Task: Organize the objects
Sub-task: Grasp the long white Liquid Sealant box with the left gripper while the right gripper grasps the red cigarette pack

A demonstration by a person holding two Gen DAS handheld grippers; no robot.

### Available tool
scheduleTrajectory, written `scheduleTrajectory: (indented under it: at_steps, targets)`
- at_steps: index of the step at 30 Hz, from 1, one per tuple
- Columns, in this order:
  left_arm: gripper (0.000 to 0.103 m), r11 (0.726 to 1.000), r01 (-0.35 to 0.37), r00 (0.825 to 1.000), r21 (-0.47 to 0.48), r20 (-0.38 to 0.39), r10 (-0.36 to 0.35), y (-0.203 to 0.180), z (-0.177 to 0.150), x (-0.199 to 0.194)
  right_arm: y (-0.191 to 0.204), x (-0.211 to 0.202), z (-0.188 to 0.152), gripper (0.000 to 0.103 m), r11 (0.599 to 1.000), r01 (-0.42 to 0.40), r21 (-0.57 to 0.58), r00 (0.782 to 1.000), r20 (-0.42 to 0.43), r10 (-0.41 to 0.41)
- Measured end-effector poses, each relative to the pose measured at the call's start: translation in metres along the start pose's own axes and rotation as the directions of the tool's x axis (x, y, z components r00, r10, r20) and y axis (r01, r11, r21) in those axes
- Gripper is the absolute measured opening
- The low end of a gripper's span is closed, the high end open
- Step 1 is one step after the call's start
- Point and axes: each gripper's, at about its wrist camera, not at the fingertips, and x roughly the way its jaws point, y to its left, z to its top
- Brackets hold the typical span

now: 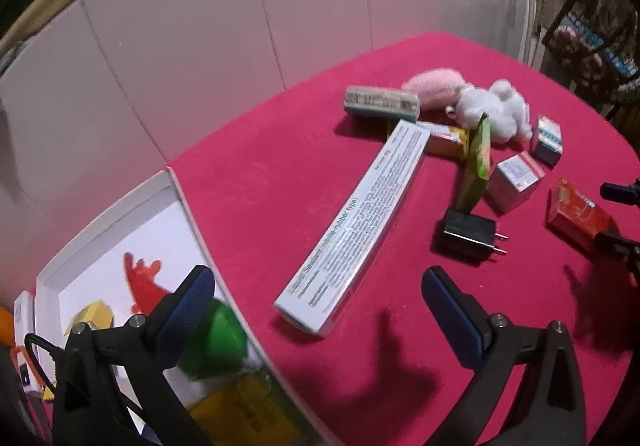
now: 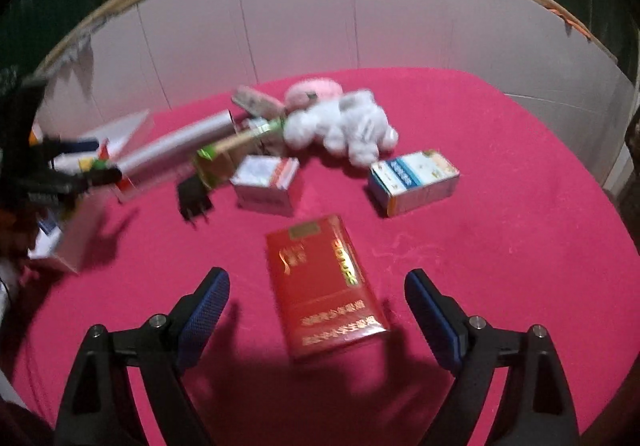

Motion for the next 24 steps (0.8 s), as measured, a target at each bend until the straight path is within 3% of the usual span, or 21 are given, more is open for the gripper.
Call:
scheduleTrajectory:
  at_steps: [6, 11, 12, 14, 15, 17, 20, 24]
  targets:
    - [0.103, 0.998, 0.009, 0.996, 0.057, -0.085, -0.004, -0.019, 0.01, 0.03, -0.004, 0.029, -0.003, 0.092, 1.0, -0.023, 0.012, 0.999, -0.043, 0.023]
    - [0.101, 0.997, 0.006, 0.991, 0.081, -0.133, 0.005, -0.027, 0.018, 0.05, -0.005, 0.029, -0.002, 0.089, 0.999, -0.045, 0.007, 0.998, -0.034, 0.045]
    - [0.097, 0.997, 0.009, 0.99, 0.079, -0.138, 0.002, -0.027, 0.018, 0.052, -0.004, 0.029, -0.003, 0.082, 0.999, -0.044, -0.001, 0.998, -0.034, 0.044]
    - [0.072, 0.997, 0.015, 0.988, 0.079, -0.157, -0.002, -0.029, 0.018, 0.056, 0.0, 0.025, -0.004, 0.065, 0.999, -0.032, -0.028, 0.999, -0.03, 0.031]
    - [0.067, 0.997, 0.029, 0.988, 0.075, -0.153, -0.017, -0.03, 0.019, 0.054, 0.002, 0.024, -0.005, 0.064, 0.998, -0.033, -0.043, 0.999, -0.031, 0.032]
    - [0.039, 0.995, 0.012, 0.989, 0.095, -0.15, 0.002, -0.034, 0.018, 0.051, 0.003, 0.023, -0.006, 0.064, 0.998, -0.038, -0.057, 0.999, -0.031, 0.036]
    - [0.03, 0.994, -0.008, 0.99, 0.109, -0.136, 0.023, -0.037, 0.012, 0.043, 0.007, 0.021, -0.008, 0.062, 0.997, -0.023, -0.077, 0.999, -0.028, 0.021]
    - [0.028, 0.996, 0.0, 0.997, 0.092, -0.082, 0.007, -0.044, 0.004, 0.019, 0.01, 0.014, -0.013, 0.061, 0.997, -0.016, -0.077, 1.0, -0.018, 0.014]
